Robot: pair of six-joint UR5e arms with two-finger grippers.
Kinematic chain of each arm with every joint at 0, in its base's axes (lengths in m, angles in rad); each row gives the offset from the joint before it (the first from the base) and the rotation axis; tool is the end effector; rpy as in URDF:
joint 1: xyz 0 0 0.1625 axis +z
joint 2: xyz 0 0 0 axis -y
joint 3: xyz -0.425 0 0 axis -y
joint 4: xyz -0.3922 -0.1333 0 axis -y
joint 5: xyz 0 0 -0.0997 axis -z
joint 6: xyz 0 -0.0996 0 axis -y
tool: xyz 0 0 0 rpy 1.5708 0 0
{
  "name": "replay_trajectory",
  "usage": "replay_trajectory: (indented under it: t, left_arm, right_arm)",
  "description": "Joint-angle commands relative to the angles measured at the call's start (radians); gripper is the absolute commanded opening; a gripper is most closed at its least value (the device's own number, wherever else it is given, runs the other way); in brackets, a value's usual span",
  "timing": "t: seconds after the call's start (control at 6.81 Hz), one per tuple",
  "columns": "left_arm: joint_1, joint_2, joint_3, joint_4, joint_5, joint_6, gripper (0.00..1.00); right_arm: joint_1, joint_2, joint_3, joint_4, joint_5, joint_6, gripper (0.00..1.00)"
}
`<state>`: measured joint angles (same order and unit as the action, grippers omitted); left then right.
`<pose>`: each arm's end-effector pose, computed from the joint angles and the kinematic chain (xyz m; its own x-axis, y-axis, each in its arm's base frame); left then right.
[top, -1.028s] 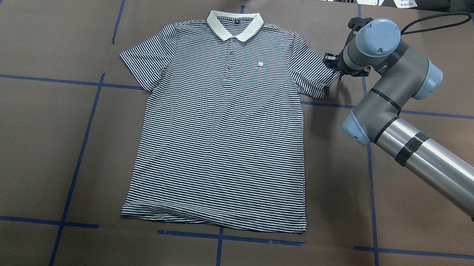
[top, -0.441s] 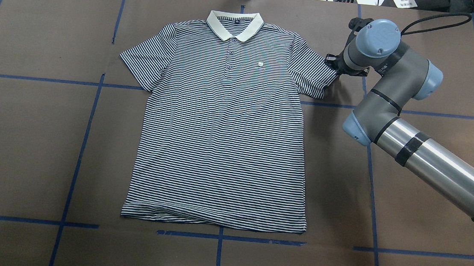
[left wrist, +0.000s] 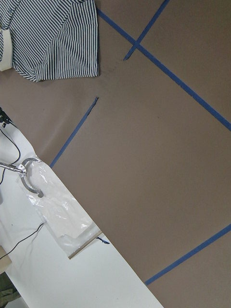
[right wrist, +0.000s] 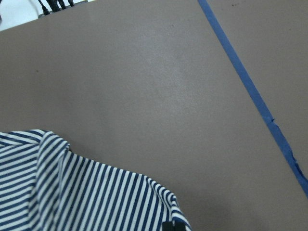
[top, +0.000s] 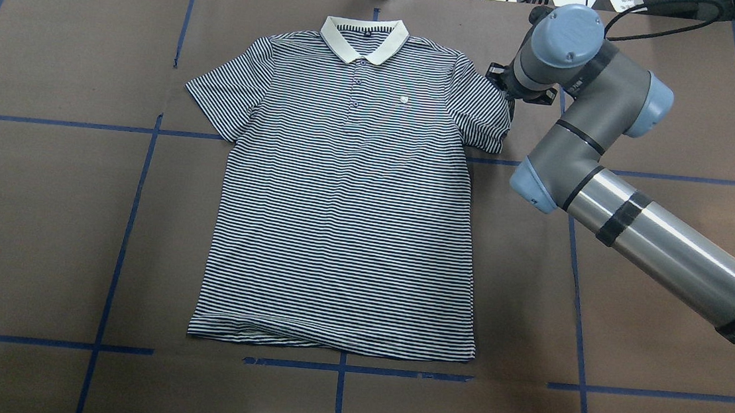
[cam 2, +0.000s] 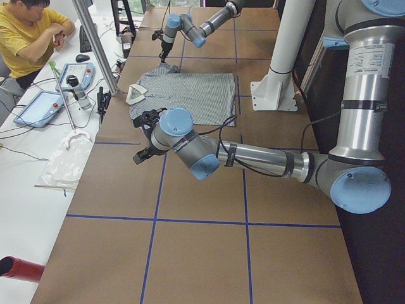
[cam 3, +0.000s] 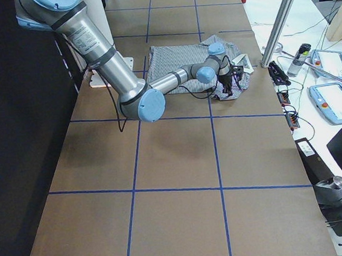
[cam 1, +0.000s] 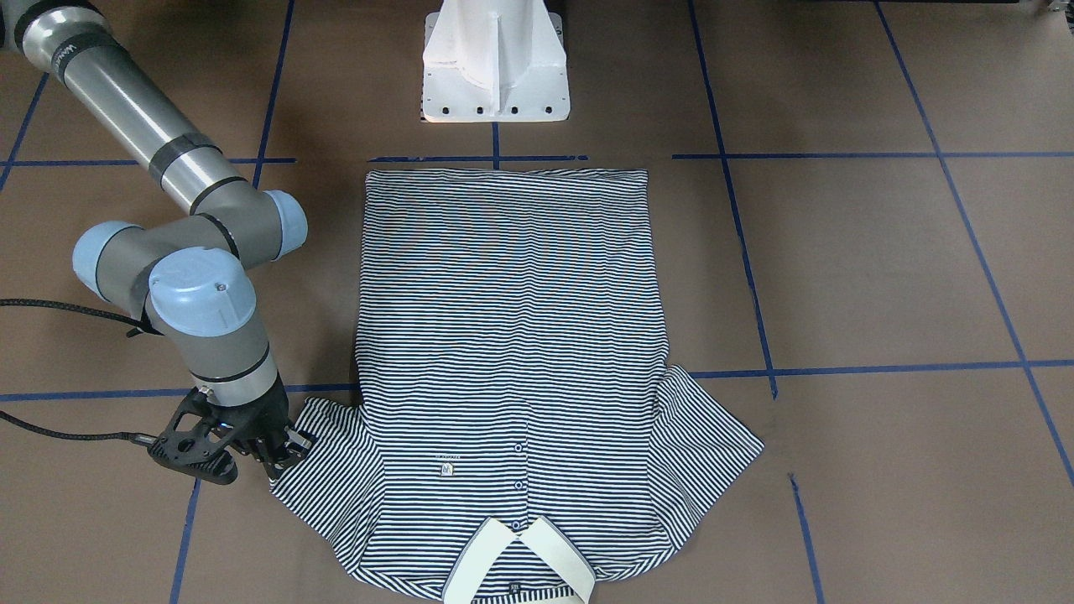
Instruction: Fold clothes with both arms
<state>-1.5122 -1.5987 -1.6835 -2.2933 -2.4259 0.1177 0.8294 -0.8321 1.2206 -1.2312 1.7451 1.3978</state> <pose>-0.0279 -0.5172 0.4991 0.6127 0.6828 -0.3979 -0.1108 0.5727 0.8122 -0.4471 -0.6601 0.3350 0.6082 0.4132 0.6778 -0.5520 0.8338 -0.0130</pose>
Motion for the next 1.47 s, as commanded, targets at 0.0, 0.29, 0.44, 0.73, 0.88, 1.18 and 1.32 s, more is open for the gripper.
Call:
replay_trajectory:
  t: [0.0, 0.29, 0.44, 0.73, 0.88, 1.18, 1.32]
  left_arm:
    - [0.0, 0.0, 0.001, 0.002, 0.001, -0.001, 1.0]
    - [0.0, 0.002, 0.001, 0.0, 0.001, -0.001, 1.0]
    - [0.0, 0.002, 0.001, 0.002, 0.001, -0.001, 1.0]
    - [0.0, 0.002, 0.001, 0.002, 0.002, -0.001, 1.0]
    - [0.0, 0.002, 0.001, 0.002, 0.002, -0.001, 1.0]
    - [0.0, 0.002, -0.002, 0.002, 0.001, -0.003, 1.0]
    - [0.0, -0.004, -0.001, 0.003, 0.002, -0.004, 1.0]
  right_arm:
    - [-0.098, 0.159, 0.017, -0.227, -0.124, 0.262, 0.0]
    - [-0.162, 0.313, -0.152, -0.229, -0.2, 0.38, 0.0]
    - [-0.176, 0.339, -0.192, -0.226, -0.216, 0.392, 0.0]
    - [-0.187, 0.356, -0.21, -0.223, -0.234, 0.394, 0.0]
    - [-0.193, 0.367, -0.211, -0.225, -0.237, 0.394, 0.0]
    - [-0.185, 0.373, -0.202, -0.226, -0.237, 0.293, 1.0]
    - [-0.138, 0.375, -0.19, -0.223, -0.216, 0.197, 1.0]
